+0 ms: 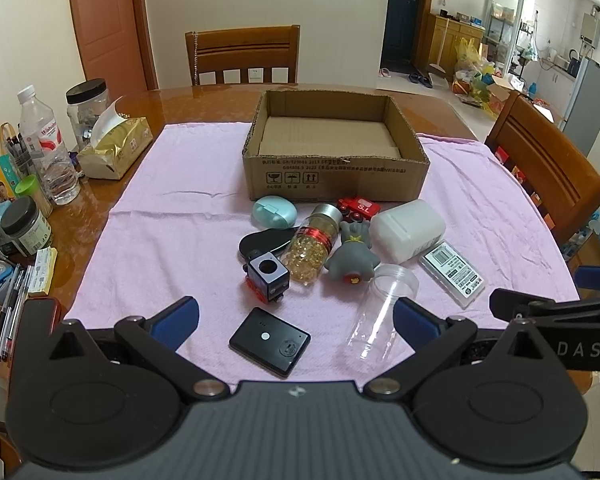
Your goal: Organize rigid objects
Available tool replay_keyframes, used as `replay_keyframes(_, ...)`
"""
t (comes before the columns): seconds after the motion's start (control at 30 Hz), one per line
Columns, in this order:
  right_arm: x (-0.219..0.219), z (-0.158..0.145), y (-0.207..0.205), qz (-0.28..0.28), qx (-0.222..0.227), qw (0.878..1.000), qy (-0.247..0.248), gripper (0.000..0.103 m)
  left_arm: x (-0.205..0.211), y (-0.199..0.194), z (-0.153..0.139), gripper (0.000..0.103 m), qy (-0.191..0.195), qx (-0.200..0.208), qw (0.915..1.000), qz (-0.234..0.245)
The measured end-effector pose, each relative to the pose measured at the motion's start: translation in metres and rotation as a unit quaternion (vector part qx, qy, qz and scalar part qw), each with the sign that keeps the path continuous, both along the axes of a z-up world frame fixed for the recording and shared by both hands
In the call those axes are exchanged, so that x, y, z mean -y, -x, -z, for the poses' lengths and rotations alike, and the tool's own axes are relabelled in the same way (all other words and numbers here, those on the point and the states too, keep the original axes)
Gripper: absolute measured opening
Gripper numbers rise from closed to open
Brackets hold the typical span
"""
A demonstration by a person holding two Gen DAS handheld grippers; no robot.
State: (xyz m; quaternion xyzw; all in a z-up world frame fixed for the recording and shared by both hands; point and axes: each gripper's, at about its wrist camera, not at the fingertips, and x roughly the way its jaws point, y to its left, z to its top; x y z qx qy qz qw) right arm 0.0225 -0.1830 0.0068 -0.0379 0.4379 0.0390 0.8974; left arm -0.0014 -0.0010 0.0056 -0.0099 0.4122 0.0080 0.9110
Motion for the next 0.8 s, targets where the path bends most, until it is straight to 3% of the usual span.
replay_keyframes(0.8, 0.011, -0.005, 0.001, -0.023, 0.012, 1.0, -0.006, 0.103, 0.014, 0.007, -0.014, 0.102, -0.009, 0.009, 0.9999, -0.007)
